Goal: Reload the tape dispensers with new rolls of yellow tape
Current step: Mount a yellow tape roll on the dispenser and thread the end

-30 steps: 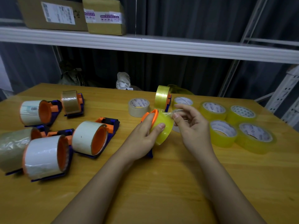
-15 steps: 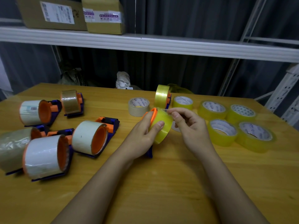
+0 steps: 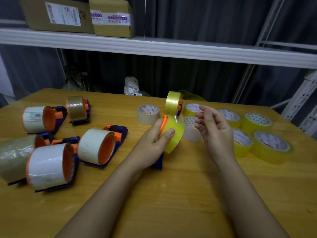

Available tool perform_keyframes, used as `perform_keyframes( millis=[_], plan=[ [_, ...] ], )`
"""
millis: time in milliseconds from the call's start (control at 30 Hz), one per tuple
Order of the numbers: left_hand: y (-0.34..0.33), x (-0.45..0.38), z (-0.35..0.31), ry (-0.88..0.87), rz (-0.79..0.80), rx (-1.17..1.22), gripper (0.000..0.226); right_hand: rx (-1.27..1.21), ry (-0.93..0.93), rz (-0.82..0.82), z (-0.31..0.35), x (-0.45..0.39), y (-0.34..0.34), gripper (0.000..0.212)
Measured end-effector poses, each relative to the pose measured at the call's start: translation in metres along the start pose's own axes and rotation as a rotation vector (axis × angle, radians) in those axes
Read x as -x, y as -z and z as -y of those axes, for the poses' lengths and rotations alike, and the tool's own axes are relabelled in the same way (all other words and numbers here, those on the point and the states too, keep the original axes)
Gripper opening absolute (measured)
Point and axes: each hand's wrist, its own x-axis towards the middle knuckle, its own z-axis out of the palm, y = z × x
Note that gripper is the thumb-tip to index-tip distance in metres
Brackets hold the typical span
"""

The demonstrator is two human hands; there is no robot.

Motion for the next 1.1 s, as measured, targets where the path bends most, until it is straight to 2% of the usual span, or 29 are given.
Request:
perform_keyframes(
  millis=[67,133,200,267,400,500,600,700,867,1033,1100],
  plan=[
    [0.000,-0.001,0.002,-0.001,0.003,0.002,0.044,0.167,-0.005,0.046,-0.001,0.002,0.000,0.037],
    [-0.001,0.000,-0.002,-0.023,0.002,0.051,0.029,0.316,-0.018,0.169,-0.002,0.005,-0.004,0.038],
    [-0.001,0.001,-0.006,-0.043,0.005,0.089,0.027,0.409,-0.020,0.258,-0.005,0.008,-0.008,0.046],
    [0.000,0.000,-0.008,-0.051,0.004,0.089,0.029,0.427,0.010,0.255,-0.007,0.009,-0.010,0.050],
    [-0.003,0.001,-0.006,-0.037,0.026,0.074,0.029,0.273,0.061,0.136,-0.006,0.012,-0.015,0.022],
    [-0.004,0.001,-0.003,-0.031,0.012,0.037,0.025,0.480,0.296,0.041,-0.012,0.012,-0.013,0.012],
    [-0.004,0.000,-0.002,-0.020,0.026,-0.022,0.037,0.695,0.592,-0.007,-0.020,0.012,-0.013,0.009],
    [-0.006,0.000,-0.003,-0.028,0.028,-0.028,0.040,0.756,0.690,-0.062,-0.023,0.014,-0.013,0.009],
    [-0.008,0.001,-0.004,-0.040,0.012,-0.015,0.033,0.725,0.678,-0.092,-0.021,0.012,-0.014,0.007],
    [-0.006,0.000,-0.001,-0.013,0.023,-0.032,0.045,0.531,0.459,-0.060,-0.013,0.013,-0.011,0.003],
    [-0.006,0.000,-0.002,-0.016,0.028,-0.038,0.042,0.464,0.356,-0.062,-0.008,0.015,-0.013,0.002]
  ],
)
